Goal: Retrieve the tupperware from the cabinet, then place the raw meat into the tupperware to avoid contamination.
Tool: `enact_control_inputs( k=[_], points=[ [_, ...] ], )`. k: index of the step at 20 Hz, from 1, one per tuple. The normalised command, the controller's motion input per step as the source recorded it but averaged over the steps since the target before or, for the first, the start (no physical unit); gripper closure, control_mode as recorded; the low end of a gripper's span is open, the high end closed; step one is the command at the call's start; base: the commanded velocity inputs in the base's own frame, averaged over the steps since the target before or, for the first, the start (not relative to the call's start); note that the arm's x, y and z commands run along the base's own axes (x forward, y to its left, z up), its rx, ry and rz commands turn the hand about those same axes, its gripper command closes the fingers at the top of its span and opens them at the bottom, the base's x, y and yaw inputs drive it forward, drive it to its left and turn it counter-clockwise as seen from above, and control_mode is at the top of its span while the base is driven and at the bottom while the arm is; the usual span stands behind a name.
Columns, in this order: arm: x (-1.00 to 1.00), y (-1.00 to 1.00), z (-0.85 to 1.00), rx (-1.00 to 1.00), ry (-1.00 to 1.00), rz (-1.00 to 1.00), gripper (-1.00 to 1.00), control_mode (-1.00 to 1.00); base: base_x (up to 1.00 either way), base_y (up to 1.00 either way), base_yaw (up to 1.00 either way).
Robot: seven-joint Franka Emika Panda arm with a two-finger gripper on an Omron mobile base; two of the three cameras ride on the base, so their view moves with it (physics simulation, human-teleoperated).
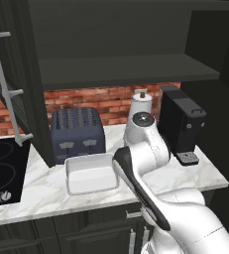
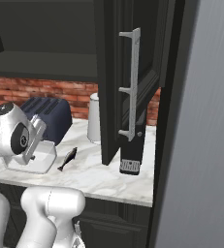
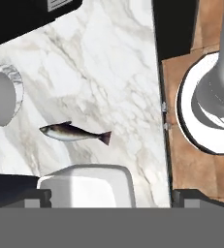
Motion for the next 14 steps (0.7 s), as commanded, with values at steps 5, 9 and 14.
enact_control_inputs(
  k=[5,9,14],
  points=[
    [0.37,-0.53,-0.01,0.04,0.02,0.14,-1.0,-1.0,0.0,0.0,0.0],
    [0.43,-0.3,-0.13,0.03,0.03,0.29,-1.0,-1.0,0.0,0.0,0.0],
    [0.28,-0.14,-0.13,0.0,0.02,0.41,-1.0,-1.0,0.0,0.0,0.0]
  ],
)
